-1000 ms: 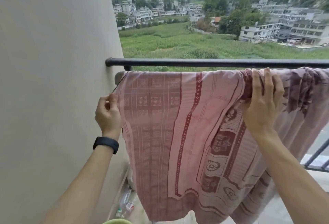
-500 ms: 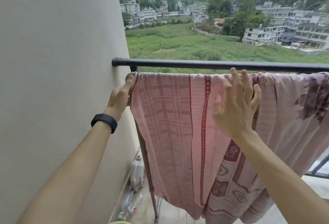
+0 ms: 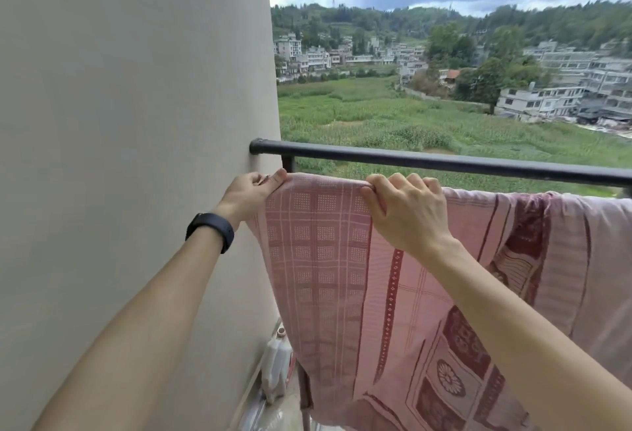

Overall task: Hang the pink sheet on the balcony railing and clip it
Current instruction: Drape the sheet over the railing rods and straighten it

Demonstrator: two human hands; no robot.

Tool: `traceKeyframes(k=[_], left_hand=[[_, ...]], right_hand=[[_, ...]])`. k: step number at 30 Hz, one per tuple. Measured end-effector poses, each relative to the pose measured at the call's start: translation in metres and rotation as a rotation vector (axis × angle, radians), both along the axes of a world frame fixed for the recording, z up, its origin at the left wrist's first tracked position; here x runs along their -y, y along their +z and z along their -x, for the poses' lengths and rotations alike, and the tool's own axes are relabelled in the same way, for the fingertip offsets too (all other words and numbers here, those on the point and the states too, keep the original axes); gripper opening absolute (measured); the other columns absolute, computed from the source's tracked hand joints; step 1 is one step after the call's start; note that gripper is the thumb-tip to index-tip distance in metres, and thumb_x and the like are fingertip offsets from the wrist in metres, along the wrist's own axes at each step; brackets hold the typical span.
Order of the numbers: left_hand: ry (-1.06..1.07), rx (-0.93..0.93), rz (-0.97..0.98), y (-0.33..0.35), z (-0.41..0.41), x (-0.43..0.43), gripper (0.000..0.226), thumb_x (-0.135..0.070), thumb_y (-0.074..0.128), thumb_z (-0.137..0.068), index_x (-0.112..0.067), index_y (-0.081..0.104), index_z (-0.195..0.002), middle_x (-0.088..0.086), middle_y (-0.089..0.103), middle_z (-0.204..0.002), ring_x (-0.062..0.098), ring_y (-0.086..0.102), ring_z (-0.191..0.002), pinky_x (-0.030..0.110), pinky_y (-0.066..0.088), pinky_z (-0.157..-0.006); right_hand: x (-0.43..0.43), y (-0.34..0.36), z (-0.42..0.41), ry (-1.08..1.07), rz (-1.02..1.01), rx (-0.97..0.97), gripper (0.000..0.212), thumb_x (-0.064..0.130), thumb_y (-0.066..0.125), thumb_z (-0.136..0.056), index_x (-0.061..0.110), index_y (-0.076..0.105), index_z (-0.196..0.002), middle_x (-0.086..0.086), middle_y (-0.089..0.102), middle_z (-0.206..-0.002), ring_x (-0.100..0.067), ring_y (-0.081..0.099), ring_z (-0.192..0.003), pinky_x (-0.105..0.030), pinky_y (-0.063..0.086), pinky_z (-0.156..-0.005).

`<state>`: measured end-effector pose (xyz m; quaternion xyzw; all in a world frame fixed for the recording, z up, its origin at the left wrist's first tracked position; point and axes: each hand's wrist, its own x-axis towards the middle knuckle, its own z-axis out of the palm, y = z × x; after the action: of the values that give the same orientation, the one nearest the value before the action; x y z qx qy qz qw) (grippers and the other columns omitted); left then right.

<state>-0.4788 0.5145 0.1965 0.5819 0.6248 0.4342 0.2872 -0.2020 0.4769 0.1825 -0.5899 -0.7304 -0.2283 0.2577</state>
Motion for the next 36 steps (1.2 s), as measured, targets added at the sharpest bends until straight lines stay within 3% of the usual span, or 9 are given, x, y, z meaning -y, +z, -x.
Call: traceKeyframes(k=[5,9,11,13,16,21,26,32,36], left_hand=[[0.071,0.222,-0.063,0.016,0.000,-0.010,0.038,-0.054,0.054,-0.093,-0.017,0.055,-0.086,0.009,0.047,-0.078,0.024,0.048,-0.070,0.036,0.041,-0.067],[0.107,-0.040,-0.060,0.016,-0.022,-0.016,0.055,-0.050,0.046,-0.099,-0.019,0.035,-0.055,0.000,0.040,-0.058,0.023,0.042,-0.057,0.029,0.036,-0.061],[0.175,-0.129,-0.094,0.019,-0.025,-0.013,0.055,-0.046,0.046,-0.099,-0.016,0.043,-0.054,-0.001,0.045,-0.058,0.023,0.045,-0.062,0.030,0.033,-0.063],[0.163,-0.027,-0.146,0.014,-0.021,-0.011,0.049,-0.048,0.047,-0.098,-0.014,0.055,-0.064,0.001,0.048,-0.063,0.024,0.048,-0.068,0.030,0.036,-0.063],[0.147,0.139,-0.291,-0.014,-0.022,-0.001,0.047,-0.050,0.045,-0.100,-0.008,0.060,-0.083,0.004,0.048,-0.070,0.020,0.045,-0.065,0.032,0.037,-0.059],[0.189,0.235,-0.311,-0.045,-0.030,0.008,0.040,-0.050,0.044,-0.100,-0.018,0.058,-0.082,-0.002,0.053,-0.072,0.015,0.049,-0.067,0.034,0.043,-0.063],[0.193,0.155,-0.250,-0.033,-0.024,0.004,0.039,-0.042,0.047,-0.100,-0.022,0.051,-0.067,-0.007,0.050,-0.065,0.013,0.046,-0.063,0.028,0.037,-0.058],[0.475,0.235,-0.300,-0.016,-0.005,-0.009,0.033,-0.041,0.038,-0.103,-0.014,0.055,-0.095,0.001,0.059,-0.092,0.021,0.054,-0.085,0.030,0.043,-0.076],[0.177,0.019,-0.052,-0.030,-0.002,-0.018,0.035,-0.045,0.044,-0.101,-0.015,0.062,-0.103,0.001,0.062,-0.095,0.022,0.057,-0.088,0.031,0.044,-0.074]], right_hand=[[0.004,0.001,-0.019,-0.007,-0.013,0.001,0.048,0.063,0.032,-0.099,0.028,0.063,-0.111,0.001,0.070,-0.100,-0.024,0.063,-0.093,-0.040,0.040,-0.091],[0.009,-0.003,-0.041,-0.116,-0.022,0.008,0.058,0.071,0.028,-0.096,0.029,0.064,-0.110,-0.002,0.069,-0.106,-0.027,0.060,-0.100,-0.045,0.034,-0.097],[0.014,-0.005,-0.056,-0.185,-0.039,0.010,0.062,0.075,0.028,-0.094,0.029,0.065,-0.114,-0.005,0.068,-0.114,-0.030,0.057,-0.110,-0.051,0.028,-0.104],[0.020,-0.008,-0.074,-0.206,-0.070,-0.021,0.058,0.073,0.031,-0.095,0.031,0.064,-0.120,-0.005,0.065,-0.122,-0.031,0.054,-0.116,-0.054,0.023,-0.107],[0.028,-0.024,-0.098,-0.080,-0.220,-0.061,0.038,0.051,0.041,-0.103,0.033,0.060,-0.131,-0.002,0.064,-0.128,-0.030,0.054,-0.120,-0.053,0.025,-0.110],[0.022,-0.063,-0.109,0.076,-0.559,-0.084,0.034,0.011,0.060,-0.099,0.021,0.065,-0.132,-0.006,0.062,-0.138,-0.033,0.053,-0.131,-0.058,0.029,-0.115],[0.026,-0.057,-0.094,-0.024,-0.499,-0.104,0.033,0.031,0.059,-0.097,0.022,0.067,-0.127,-0.004,0.061,-0.137,-0.030,0.047,-0.136,-0.060,0.021,-0.116],[0.021,-0.033,-0.071,-0.102,-0.243,-0.077,0.045,0.051,0.050,-0.095,0.029,0.054,-0.134,0.002,0.055,-0.139,-0.023,0.043,-0.134,-0.058,0.014,-0.114],[0.015,-0.035,-0.066,-0.110,-0.283,-0.078,0.040,0.049,0.052,-0.096,0.028,0.058,-0.130,0.002,0.060,-0.127,-0.024,0.049,-0.122,-0.056,0.018,-0.111]])
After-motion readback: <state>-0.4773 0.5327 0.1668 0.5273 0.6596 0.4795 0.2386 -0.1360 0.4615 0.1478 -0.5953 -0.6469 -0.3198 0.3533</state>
